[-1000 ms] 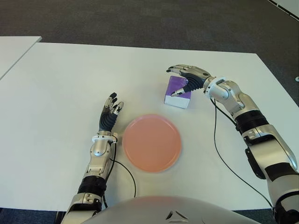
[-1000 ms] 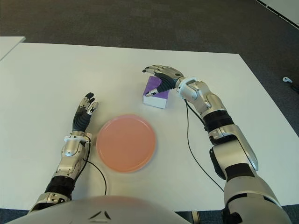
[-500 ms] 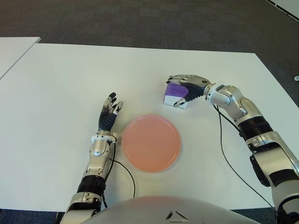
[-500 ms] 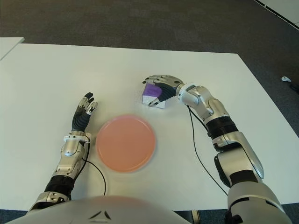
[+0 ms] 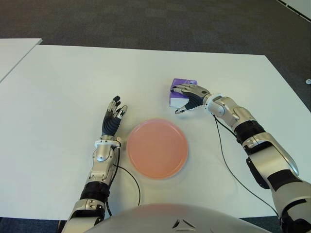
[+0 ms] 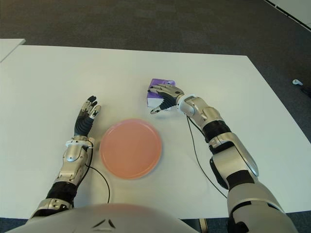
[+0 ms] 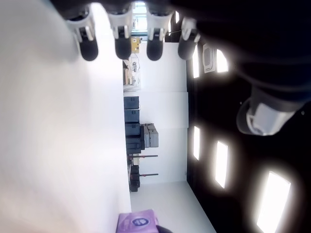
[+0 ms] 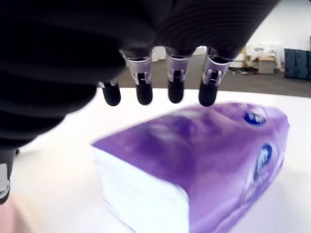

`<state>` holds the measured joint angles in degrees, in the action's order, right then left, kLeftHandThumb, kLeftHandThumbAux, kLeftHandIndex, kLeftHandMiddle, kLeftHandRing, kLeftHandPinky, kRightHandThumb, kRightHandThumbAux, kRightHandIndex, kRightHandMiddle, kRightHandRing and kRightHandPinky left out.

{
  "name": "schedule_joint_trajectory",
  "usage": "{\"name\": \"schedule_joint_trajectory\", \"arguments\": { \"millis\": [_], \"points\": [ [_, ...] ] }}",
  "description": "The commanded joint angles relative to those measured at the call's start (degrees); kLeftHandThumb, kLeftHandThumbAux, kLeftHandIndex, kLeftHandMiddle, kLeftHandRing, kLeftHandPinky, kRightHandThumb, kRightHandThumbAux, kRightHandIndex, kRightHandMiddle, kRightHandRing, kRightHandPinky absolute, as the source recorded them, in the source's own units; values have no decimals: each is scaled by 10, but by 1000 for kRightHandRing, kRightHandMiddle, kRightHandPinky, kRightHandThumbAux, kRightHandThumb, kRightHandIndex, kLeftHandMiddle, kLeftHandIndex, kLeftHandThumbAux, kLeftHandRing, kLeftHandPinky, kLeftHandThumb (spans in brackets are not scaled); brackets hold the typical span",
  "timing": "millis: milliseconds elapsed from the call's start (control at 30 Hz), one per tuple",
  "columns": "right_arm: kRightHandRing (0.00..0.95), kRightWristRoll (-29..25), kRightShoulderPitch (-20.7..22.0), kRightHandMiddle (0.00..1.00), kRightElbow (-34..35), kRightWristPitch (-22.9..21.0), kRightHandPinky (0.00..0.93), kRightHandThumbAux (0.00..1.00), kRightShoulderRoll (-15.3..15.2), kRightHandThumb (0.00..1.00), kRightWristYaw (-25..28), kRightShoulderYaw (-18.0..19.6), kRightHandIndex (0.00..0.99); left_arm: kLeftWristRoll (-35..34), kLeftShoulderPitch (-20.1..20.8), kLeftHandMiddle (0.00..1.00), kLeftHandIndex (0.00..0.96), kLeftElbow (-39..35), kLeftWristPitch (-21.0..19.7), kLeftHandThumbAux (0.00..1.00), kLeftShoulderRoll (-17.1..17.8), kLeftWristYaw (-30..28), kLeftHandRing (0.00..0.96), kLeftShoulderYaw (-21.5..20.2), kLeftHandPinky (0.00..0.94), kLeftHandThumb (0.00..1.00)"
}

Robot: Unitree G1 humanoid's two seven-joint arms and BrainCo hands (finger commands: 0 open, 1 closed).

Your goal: Put the tissue paper into the plate.

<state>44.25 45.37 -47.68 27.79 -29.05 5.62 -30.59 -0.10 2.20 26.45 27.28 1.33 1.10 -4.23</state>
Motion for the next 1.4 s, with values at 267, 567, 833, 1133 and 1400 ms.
{"name": "schedule_joint_trajectory", "arguments": {
  "millis": [267,567,833,1133,1400],
  "points": [
    [0,23,22,0,-70,8,0,454,14,117,-39,-30,0,-4,-23,0,0,20,-4,454,6,-12,0,-2,0,0],
    [0,20,30,0,-101,9,0,448,18,115,-60,-36,0,-5,-23,0,0,24,-1,458,9,-11,0,-5,0,0],
    [0,5,48,0,-126,0,0,447,20,122,-74,-24,0,-2,-24,0,0,25,-4,449,10,-9,0,-6,0,0],
    [0,-15,54,0,-122,1,0,458,13,156,-73,-3,0,-4,-25,0,0,25,2,454,10,-10,0,-6,0,0],
    [0,-28,51,0,-109,5,0,453,5,162,-63,13,0,-5,-25,0,0,23,-4,455,11,-10,0,-7,0,0]
  ]
}}
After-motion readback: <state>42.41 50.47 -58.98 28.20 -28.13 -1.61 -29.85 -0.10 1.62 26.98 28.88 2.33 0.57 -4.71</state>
